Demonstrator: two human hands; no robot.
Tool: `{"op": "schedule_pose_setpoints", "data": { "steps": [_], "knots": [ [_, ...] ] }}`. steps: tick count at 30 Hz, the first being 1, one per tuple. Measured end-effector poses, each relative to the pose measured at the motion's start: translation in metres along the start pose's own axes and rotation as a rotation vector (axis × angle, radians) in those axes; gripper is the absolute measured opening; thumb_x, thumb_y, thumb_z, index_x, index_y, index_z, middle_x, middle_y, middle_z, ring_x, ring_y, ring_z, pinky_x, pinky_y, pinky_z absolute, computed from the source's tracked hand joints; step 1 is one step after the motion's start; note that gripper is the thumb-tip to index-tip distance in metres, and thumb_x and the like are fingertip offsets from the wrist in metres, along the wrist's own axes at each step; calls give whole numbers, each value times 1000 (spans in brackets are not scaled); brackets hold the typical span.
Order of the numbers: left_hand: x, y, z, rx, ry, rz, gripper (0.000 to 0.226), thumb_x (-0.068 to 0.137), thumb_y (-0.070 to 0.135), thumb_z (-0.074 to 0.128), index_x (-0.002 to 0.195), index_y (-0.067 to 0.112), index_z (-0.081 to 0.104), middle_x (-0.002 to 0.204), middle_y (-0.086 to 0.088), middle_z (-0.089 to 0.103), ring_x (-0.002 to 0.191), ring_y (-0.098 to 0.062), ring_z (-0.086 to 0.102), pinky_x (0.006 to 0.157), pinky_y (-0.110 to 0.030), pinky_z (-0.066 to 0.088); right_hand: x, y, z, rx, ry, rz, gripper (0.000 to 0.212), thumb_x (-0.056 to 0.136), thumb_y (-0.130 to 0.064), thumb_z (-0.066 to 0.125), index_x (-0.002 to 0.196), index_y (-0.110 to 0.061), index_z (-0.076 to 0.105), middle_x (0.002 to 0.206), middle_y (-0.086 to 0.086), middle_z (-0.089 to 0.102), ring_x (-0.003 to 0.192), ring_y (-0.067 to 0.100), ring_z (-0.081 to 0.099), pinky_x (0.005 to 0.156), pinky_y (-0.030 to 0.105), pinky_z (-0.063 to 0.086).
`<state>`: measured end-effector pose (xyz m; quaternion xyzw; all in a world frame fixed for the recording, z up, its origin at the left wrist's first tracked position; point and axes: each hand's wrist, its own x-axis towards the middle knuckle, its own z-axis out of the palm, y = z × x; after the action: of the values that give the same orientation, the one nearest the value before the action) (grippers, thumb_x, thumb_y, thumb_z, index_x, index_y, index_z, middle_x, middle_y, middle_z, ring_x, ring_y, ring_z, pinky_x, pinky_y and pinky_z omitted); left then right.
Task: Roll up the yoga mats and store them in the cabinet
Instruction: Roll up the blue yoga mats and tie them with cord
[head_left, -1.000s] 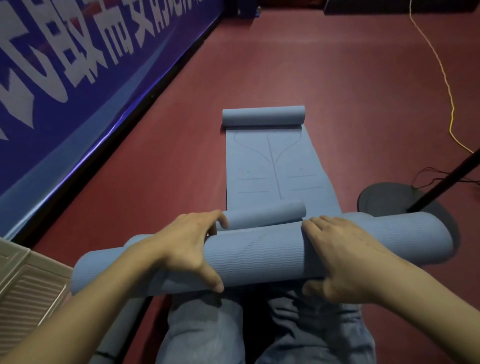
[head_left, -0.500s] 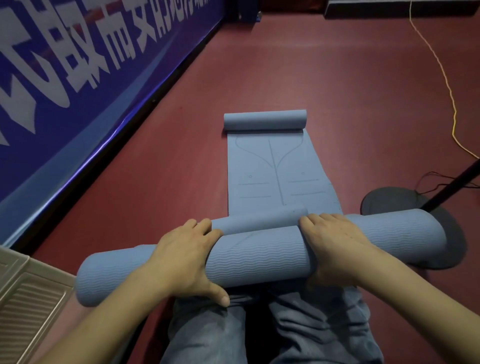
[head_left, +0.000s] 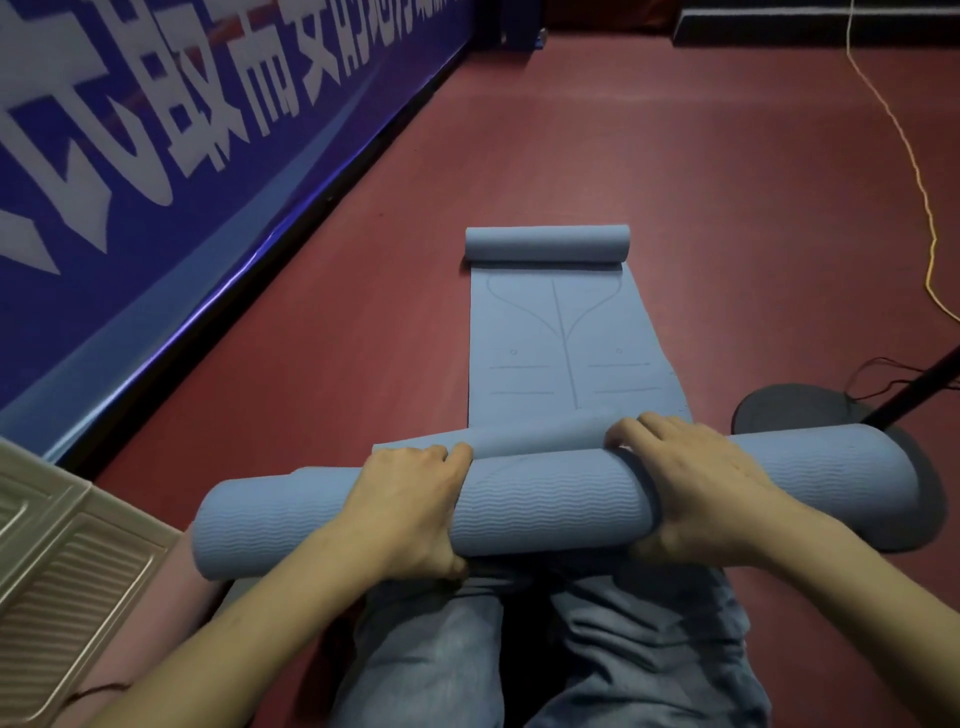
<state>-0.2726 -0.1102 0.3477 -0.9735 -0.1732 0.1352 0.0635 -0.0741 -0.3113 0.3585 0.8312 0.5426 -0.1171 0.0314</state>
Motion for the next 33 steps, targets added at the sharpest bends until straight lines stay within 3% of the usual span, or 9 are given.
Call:
{"op": "schedule_pose_setpoints", "data": {
  "steps": [7, 14, 18, 21, 23, 26, 29, 33],
  "knots": [
    [-23, -12, -19, -122, -140, 82, 79, 41, 82, 75, 98, 32, 52, 84, 10, 65, 71, -17, 55, 66, -34, 47, -20, -9, -23, 103, -147, -38, 85, 41, -68, 76, 115, -45, 39, 102, -23, 56, 92, 7, 58, 76, 30, 49],
    [-23, -16, -15, -328, -352, 116, 80, 31, 84, 79, 91, 35, 58, 82, 16, 62, 79, -7, 58, 78, -34, 55, -25, -3, -19, 265, -284, -41, 83, 37, -73, 84, 112, -49, 58, 99, -26, 64, 94, -5, 60, 82, 23, 53],
    [-6, -27, -11, -485, -408, 119, 77, 33, 76, 86, 96, 40, 60, 95, 23, 63, 89, 2, 59, 85, -31, 54, -8, 3, -15, 295, -247, -80, 88, 38, -76, 83, 118, -49, 56, 113, -26, 48, 109, -5, 43, 95, 28, 46],
    [3, -28, -3, -517, -344, 206, 94, 32, 78, 84, 114, 42, 57, 116, 28, 42, 111, 2, 42, 100, -28, 45, -7, 8, -17, 366, -161, -70, 90, 37, -64, 91, 110, -43, 42, 112, -27, 38, 113, -4, 37, 91, 25, 43],
    [6, -30, 0, -547, -288, 230, 108, 29, 79, 85, 126, 47, 49, 119, 27, 32, 116, -1, 34, 103, -31, 41, -10, 9, -18, 368, -112, -81, 81, 40, -58, 92, 101, -38, 44, 105, -25, 41, 108, -1, 39, 86, 26, 44],
    [14, -38, 2, -620, -221, 236, 124, 29, 75, 88, 139, 53, 36, 122, 26, 33, 121, -4, 34, 105, -36, 40, -11, 10, -19, 420, -46, -54, 65, 45, -55, 90, 95, -37, 53, 102, -27, 49, 100, -2, 47, 79, 27, 46],
    [22, -46, 3, -723, -215, 242, 121, 36, 63, 96, 141, 50, 38, 126, 29, 34, 127, 1, 34, 107, -31, 36, -8, 14, -19, 414, -20, -38, 70, 53, -66, 82, 114, -39, 63, 109, -28, 55, 101, -5, 55, 83, 20, 48],
    [25, -51, 6, -805, -163, 246, 104, 36, 61, 94, 129, 46, 48, 125, 29, 39, 123, 7, 38, 99, -24, 39, -11, 12, -21, 332, -59, -59, 78, 68, -73, 66, 136, -35, 58, 125, -25, 56, 110, -3, 55, 91, 17, 45]
  ]
}}
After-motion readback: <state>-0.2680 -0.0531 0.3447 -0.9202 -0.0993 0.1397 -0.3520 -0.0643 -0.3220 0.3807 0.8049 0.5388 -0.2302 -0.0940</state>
